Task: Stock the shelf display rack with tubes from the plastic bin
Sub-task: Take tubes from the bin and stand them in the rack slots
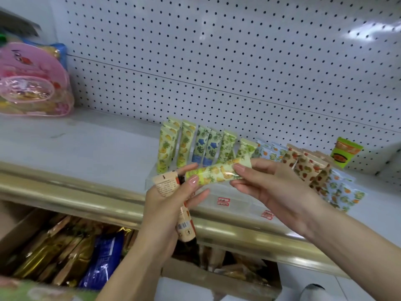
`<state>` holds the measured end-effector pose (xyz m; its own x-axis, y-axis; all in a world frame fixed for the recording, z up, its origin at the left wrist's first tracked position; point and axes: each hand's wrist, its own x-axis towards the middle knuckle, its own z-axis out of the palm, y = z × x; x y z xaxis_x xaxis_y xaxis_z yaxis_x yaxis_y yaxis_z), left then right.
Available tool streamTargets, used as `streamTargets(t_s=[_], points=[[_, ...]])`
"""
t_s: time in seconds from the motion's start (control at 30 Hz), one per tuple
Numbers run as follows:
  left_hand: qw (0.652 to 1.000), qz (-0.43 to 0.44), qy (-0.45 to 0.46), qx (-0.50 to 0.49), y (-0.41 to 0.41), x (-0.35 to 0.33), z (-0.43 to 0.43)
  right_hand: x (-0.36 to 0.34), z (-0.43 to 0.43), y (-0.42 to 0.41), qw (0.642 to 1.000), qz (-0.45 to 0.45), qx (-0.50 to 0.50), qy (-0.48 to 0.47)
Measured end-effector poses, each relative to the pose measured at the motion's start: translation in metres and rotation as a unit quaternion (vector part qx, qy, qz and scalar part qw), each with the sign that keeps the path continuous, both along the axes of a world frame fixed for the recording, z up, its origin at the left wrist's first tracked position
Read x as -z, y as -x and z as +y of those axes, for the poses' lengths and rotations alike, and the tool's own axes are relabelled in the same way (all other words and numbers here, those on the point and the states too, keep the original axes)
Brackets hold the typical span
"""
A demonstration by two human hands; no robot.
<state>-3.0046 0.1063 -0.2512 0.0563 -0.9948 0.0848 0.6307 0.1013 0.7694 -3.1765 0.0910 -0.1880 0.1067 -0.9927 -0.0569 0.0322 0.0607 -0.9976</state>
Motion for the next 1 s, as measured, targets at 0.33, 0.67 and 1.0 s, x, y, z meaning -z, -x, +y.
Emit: streamTargets(t_s=[0.33,0.67,1.0], points=[[0.993,0.018,-0.051,-0.105,-0.06,0.007,-0.008,-0.024,-0.043,-0.044,0.937,0.229,0.085,0.249],[0.994,0.1,-0.039,-0.012,-0.064,0.008,-0.011,0.003,-0.067,-0.071,0.887,0.34,0.08,0.301],[0.999,-0.026,-0.003,-0.02,-0.069,0.008,-0.008,0.011,-0.077,-0.079,0.872,0.394,0.067,0.283]])
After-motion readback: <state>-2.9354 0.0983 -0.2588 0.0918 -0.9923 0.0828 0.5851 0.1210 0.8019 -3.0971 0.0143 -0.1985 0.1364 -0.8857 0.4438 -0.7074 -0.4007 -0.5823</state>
